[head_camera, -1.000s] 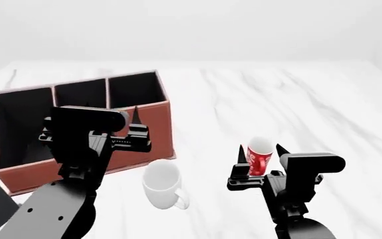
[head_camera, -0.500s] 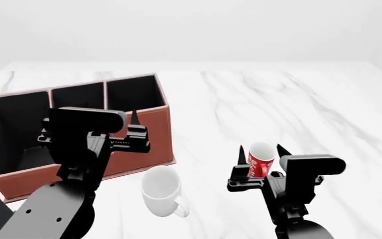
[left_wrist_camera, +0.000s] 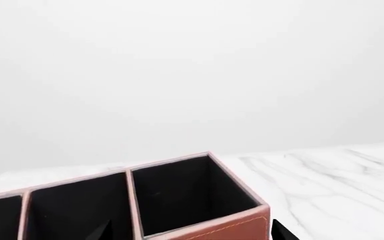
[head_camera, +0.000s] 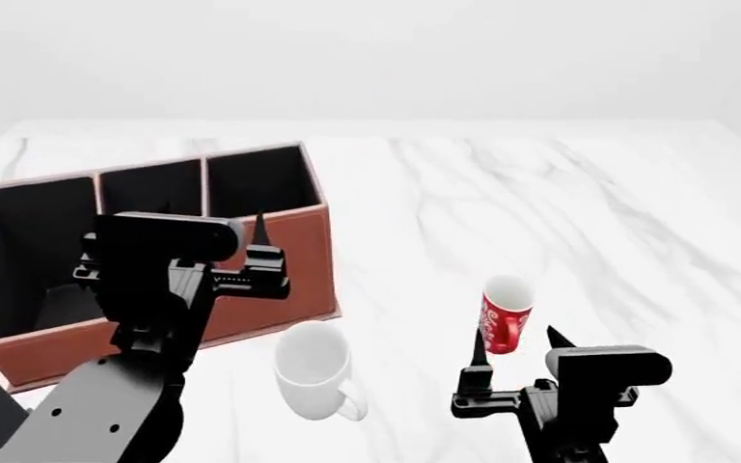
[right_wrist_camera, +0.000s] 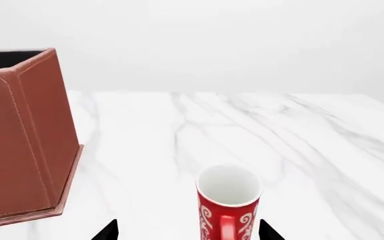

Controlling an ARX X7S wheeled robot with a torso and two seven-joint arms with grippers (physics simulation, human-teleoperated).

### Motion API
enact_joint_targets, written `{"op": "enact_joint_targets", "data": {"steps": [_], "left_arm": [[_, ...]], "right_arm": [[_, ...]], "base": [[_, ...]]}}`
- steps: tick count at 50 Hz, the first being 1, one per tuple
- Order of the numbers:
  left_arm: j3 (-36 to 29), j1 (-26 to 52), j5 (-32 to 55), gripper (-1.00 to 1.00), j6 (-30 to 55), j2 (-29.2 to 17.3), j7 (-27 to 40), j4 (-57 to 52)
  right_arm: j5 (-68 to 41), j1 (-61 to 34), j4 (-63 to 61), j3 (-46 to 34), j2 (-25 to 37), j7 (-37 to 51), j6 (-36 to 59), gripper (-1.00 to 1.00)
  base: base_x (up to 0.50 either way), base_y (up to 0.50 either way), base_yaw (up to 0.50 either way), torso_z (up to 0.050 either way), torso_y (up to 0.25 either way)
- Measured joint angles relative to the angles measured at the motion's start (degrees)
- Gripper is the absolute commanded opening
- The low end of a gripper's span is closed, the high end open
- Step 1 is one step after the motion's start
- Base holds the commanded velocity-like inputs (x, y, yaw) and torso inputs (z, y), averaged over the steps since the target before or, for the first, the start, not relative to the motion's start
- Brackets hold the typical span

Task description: Pick up the red mug and place it to the right of the caddy.

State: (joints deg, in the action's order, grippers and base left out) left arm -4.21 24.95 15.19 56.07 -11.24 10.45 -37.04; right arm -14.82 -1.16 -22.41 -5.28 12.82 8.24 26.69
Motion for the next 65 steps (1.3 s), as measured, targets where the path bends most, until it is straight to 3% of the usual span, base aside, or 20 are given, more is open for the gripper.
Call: {"op": "enact_joint_targets", "data": {"steps": [65], "left_arm": [[0.75, -0.67, 2.27, 1.00, -1.89, -1.28, 1.37, 1.13]], "right_arm": [[-0.27, -5.87, 16.37, -0.01, -0.35, 1.84, -3.16, 1.00]], "base": [[0.00, 0.00, 0.00, 0.000, 0.000]]}}
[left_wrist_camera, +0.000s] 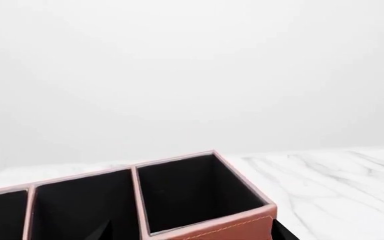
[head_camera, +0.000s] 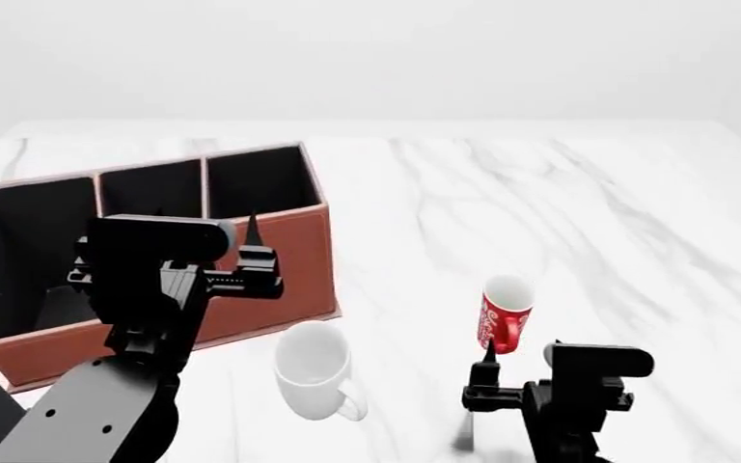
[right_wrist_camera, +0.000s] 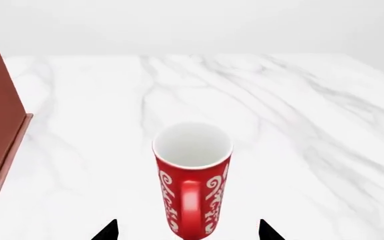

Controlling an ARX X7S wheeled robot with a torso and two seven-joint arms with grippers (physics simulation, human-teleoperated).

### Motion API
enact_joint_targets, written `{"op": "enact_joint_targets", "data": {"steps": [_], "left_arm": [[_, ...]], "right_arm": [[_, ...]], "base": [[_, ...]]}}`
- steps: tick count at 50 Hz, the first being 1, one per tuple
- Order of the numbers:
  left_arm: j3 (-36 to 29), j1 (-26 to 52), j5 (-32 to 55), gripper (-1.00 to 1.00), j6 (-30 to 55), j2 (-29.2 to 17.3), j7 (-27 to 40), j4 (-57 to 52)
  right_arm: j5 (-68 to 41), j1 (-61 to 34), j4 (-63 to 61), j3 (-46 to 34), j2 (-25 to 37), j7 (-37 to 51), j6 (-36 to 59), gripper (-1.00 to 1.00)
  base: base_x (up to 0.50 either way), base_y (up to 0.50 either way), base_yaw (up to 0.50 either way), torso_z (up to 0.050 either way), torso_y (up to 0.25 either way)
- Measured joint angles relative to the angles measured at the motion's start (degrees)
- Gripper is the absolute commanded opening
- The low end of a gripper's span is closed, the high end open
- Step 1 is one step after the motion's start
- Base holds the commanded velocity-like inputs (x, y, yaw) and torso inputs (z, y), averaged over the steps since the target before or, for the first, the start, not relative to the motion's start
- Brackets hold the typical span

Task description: Pick up the red mug and place it to the right of the caddy.

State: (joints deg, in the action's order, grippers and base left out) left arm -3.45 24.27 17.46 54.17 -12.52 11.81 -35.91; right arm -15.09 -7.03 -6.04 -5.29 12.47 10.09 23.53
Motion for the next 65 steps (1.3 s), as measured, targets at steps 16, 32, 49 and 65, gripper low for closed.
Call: {"op": "enact_joint_targets", "data": {"steps": [16, 32, 49, 65], "left_arm": [[0.10, -0.19, 0.51, 1.00, -0.40, -0.30, 0.31, 0.32], [0.11, -0.47, 1.02, 1.00, -1.01, -0.51, 0.54, 0.82], [-0.02, -0.51, 1.55, 1.00, -1.34, -0.72, 0.89, 1.16], [0.03, -0.59, 2.07, 1.00, -1.57, -1.04, 1.24, 1.28]], "right_arm": [[0.14, -4.73, 7.12, -0.69, -0.13, -0.50, -0.27, 1.00], [0.42, -7.79, 11.95, -1.62, -0.28, -0.71, -0.61, 1.00], [0.15, -9.30, 14.68, -2.59, -0.15, -1.40, -0.62, 1.00], [-0.42, -10.22, 16.27, -2.95, 0.03, -1.75, -0.50, 1.00]], "base": [[0.00, 0.00, 0.00, 0.000, 0.000], [0.00, 0.00, 0.00, 0.000, 0.000], [0.00, 0.00, 0.00, 0.000, 0.000], [0.00, 0.00, 0.00, 0.000, 0.000]]}}
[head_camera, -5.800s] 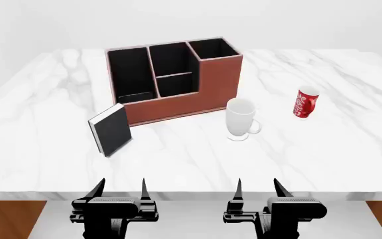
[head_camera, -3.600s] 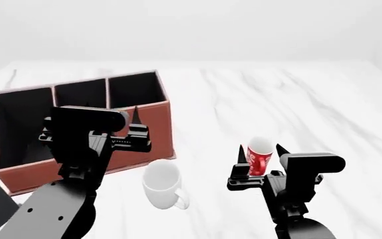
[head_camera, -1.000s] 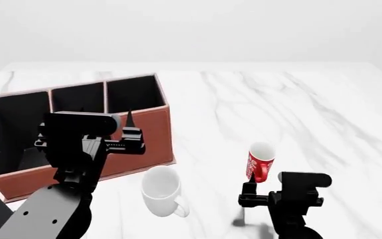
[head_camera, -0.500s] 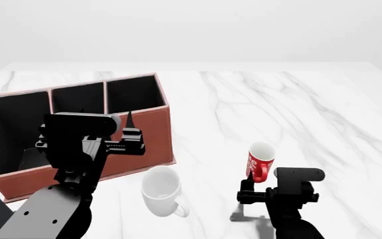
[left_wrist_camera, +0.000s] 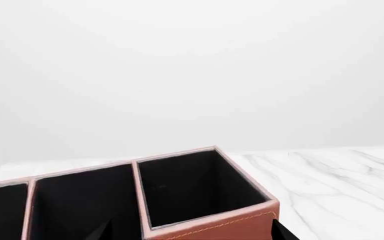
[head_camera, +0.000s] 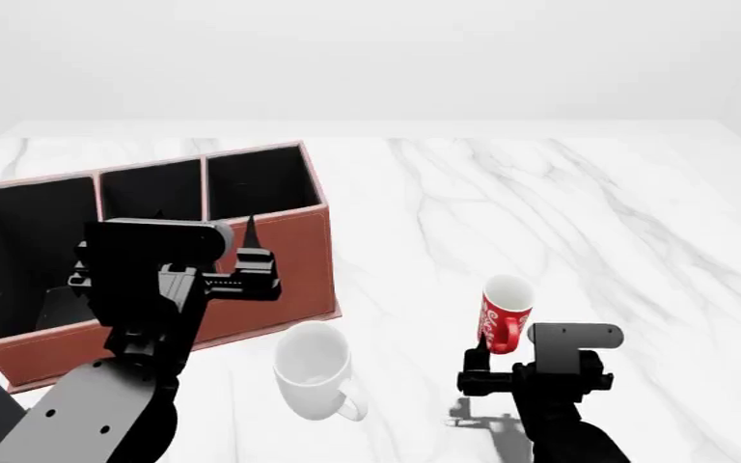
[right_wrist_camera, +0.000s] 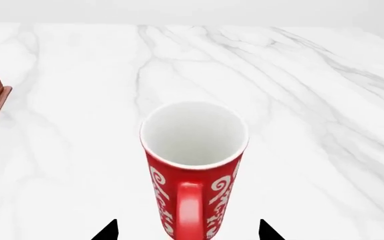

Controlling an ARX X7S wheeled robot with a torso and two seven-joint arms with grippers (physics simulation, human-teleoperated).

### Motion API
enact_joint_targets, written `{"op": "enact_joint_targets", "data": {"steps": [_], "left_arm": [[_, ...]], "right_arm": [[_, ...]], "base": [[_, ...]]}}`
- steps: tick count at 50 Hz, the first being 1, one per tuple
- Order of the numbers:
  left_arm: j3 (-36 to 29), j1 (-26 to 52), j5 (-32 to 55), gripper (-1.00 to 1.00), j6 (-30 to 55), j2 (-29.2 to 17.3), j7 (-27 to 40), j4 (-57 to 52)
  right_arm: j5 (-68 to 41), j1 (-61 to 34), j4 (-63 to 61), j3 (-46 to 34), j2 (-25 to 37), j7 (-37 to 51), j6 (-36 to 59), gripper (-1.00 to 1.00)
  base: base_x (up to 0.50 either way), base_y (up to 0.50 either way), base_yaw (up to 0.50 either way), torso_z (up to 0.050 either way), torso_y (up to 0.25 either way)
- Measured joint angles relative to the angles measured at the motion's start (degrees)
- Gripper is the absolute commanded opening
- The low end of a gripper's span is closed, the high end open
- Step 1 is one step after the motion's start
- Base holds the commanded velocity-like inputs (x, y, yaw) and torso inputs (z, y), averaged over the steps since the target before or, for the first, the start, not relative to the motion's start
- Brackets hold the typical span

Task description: Pick up the red mug and place it to the right of the caddy.

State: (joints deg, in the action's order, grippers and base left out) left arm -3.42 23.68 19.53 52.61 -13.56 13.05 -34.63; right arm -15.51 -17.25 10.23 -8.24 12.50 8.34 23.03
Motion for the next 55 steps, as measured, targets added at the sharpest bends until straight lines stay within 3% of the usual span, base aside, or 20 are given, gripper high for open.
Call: {"op": "enact_joint_targets", "data": {"steps": [18, 19, 55], "left_arm": [[0.09, -0.24, 0.48, 1.00, -0.47, -0.36, 0.38, 0.27], [0.08, -0.24, 0.50, 1.00, -0.50, -0.38, 0.39, 0.29], [0.20, -0.49, 1.63, 1.00, -0.96, -1.04, 1.21, 0.27]], "right_arm": [[-0.46, -2.02, 3.51, -0.65, -0.23, -0.53, 0.14, 1.00], [-0.46, -2.07, 3.63, -0.69, -0.23, -0.53, 0.12, -1.00], [-1.02, -3.60, 1.71, -2.24, 1.40, -0.24, 0.86, -1.00]], "base": [[0.00, 0.00, 0.00, 0.000, 0.000], [0.00, 0.00, 0.00, 0.000, 0.000], [0.00, 0.00, 0.00, 0.000, 0.000]]}}
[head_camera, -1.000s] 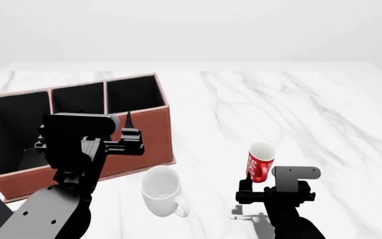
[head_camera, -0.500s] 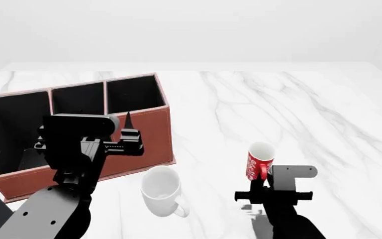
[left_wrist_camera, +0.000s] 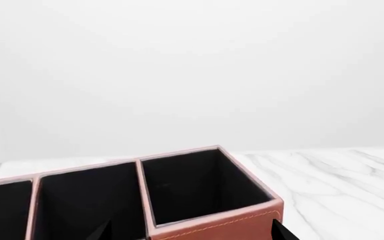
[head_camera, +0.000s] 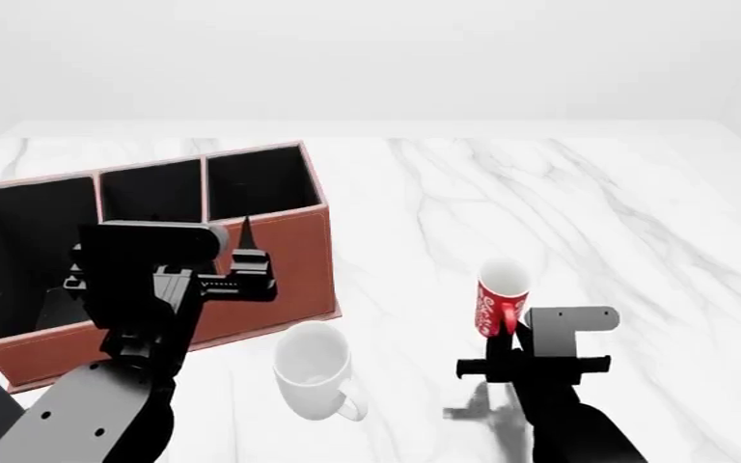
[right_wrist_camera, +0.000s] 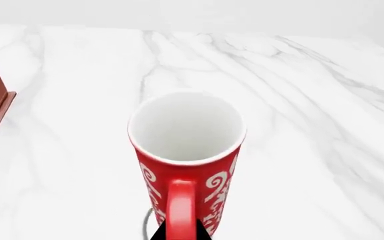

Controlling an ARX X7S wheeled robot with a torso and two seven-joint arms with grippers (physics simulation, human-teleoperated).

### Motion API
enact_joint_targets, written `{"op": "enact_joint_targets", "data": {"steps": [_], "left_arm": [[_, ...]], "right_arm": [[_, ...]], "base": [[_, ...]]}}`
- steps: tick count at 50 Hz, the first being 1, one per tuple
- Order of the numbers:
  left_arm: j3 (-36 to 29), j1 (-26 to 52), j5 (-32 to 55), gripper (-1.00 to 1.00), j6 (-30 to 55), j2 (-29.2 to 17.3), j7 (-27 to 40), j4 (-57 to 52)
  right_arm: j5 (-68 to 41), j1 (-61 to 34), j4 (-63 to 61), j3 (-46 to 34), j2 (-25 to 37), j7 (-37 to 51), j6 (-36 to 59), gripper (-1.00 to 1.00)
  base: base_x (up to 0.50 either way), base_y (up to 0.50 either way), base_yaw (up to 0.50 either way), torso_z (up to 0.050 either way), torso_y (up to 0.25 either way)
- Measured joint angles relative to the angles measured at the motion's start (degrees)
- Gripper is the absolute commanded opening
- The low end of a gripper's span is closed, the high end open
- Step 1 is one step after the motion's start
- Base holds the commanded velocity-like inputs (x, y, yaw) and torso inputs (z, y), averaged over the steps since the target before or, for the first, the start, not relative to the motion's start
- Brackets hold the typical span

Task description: Pick up the red mug and place it to the right of the caddy.

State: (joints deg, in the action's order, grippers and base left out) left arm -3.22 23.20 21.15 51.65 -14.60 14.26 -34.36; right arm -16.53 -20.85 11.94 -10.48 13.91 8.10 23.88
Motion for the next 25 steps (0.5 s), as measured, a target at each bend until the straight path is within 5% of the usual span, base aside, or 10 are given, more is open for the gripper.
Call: {"op": "enact_joint_targets", "data": {"steps": [12, 25], "left_arm": [[0.07, 0.02, 0.33, 1.00, -0.31, -0.19, 0.22, 0.22], [-0.05, 0.17, 0.54, 1.00, -0.58, -0.40, 0.51, 0.65]], "right_arm": [[1.13, -6.61, 1.94, -3.66, 1.26, -5.36, -1.90, -1.00], [2.96, -20.00, 24.03, -8.90, -3.59, -15.04, -10.81, -1.00]], "base": [[0.00, 0.00, 0.00, 0.000, 0.001], [0.00, 0.00, 0.00, 0.000, 0.000]]}}
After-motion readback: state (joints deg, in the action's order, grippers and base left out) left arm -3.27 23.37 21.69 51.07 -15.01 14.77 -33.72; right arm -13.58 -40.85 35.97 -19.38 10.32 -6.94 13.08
